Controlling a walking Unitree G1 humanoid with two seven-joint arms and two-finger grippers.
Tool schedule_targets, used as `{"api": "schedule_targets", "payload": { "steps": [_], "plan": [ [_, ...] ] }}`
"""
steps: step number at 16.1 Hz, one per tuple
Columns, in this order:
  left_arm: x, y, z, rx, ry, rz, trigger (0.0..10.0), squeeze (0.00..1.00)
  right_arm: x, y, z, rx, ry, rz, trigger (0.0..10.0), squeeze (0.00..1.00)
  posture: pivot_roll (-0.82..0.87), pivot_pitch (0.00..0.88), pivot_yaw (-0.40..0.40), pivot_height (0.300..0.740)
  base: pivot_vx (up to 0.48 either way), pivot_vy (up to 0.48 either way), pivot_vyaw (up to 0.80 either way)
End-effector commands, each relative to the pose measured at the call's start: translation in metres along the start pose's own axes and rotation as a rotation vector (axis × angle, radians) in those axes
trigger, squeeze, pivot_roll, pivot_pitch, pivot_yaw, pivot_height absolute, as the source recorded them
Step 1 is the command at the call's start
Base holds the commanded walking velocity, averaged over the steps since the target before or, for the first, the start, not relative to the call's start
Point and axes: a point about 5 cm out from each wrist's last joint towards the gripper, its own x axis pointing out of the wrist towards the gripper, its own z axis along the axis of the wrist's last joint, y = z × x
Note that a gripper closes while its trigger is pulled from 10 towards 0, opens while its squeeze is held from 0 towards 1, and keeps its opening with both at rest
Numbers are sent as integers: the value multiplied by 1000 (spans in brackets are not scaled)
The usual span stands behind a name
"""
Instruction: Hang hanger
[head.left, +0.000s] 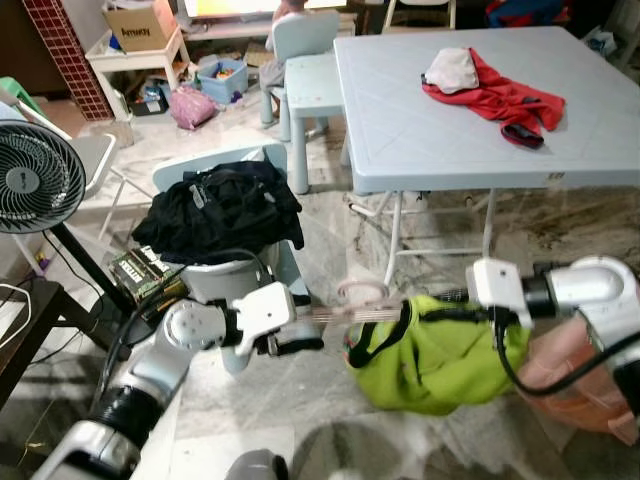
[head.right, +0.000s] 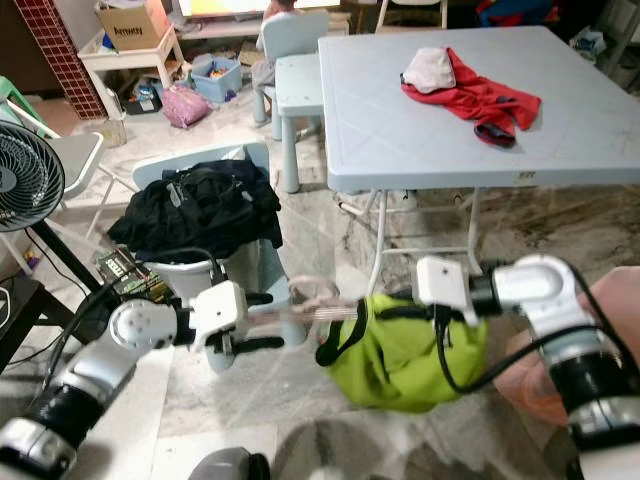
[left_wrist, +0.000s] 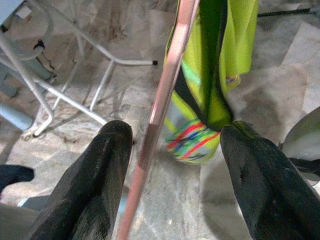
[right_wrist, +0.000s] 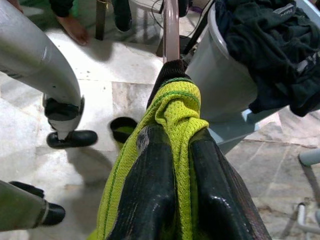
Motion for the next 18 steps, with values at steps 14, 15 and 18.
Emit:
{"api": "schedule_targets", "payload": {
  "steps": [14,15,18],
  "plan": [
    [15,34,7,68,71,-32,0,0,7,-10,7,-44,-5,86,10000,0,-46,0,47,740,0,0,0],
    [15,34,6,68,79,-39,0,0,7,-11,8,-45,-3,82,10000,0,-49,1,46,740,0,0,0],
    [14,31,-1,55,117,-69,0,0,9,-13,7,-42,-3,65,10000,0,-46,5,44,740,0,0,0]
  ]
}}
